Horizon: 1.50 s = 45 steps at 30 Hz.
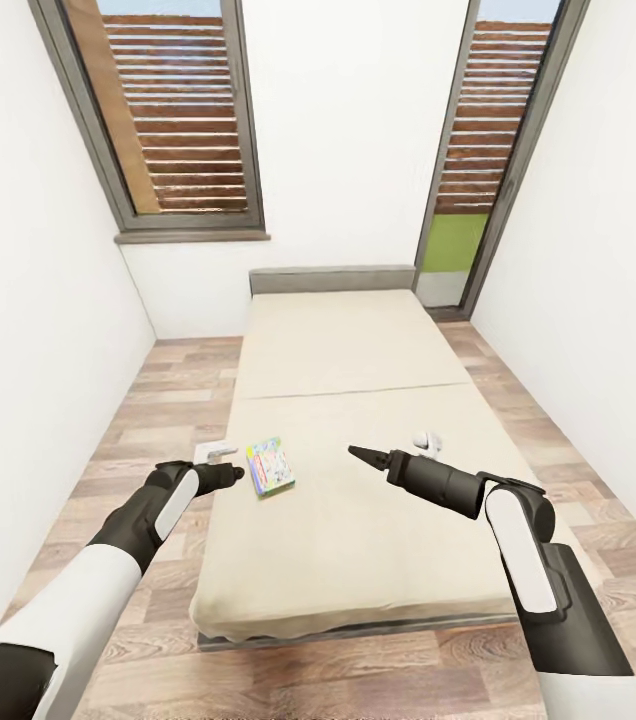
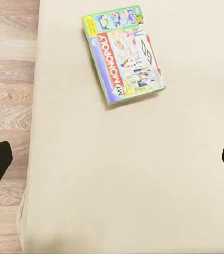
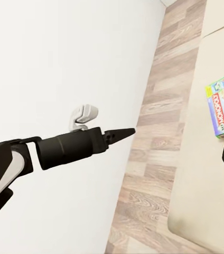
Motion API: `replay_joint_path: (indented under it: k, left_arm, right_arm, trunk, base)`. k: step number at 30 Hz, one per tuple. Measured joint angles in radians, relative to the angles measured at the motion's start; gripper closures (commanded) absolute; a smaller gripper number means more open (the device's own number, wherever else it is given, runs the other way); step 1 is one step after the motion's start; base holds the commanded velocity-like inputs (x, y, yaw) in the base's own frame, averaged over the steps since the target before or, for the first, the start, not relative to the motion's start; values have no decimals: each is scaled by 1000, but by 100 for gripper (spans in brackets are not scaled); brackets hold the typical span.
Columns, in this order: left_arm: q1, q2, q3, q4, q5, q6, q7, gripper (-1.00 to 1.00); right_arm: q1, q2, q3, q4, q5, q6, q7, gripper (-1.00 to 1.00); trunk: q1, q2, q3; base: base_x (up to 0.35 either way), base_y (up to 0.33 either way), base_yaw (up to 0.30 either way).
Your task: Put all the toys in the child's room - the three board games (two on the bed and one on the table), the two jigsaw puzzles on the table, and the tennis ball on the table - inside the toy box on the table in the child's room.
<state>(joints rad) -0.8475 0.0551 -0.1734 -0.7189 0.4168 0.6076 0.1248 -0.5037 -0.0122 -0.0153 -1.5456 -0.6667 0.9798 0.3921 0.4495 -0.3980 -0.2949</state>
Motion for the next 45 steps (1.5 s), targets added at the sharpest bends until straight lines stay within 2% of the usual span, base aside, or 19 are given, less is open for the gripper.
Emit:
replay_joint_path:
  k: [23, 33, 45]
  left_arm:
    - [0, 0, 3, -1, -4, 7, 5, -100]
    - [-2, -24, 3, -2, -4, 10, 6, -100]
    - [-7, -28, 6, -2, -5, 8, 6, -100]
  right_arm:
    - [0, 1, 0, 0, 0, -4, 1, -100]
    - [0, -6, 1, 0, -2, 3, 1, -100]
    - [0, 2, 2, 0, 1, 0, -2, -100]
  trunk:
    - [0, 0, -38]
    - [0, 0, -55]
    - [0, 0, -75]
  base:
    - [0, 0, 0]
    - [0, 0, 0]
    - [0, 0, 0]
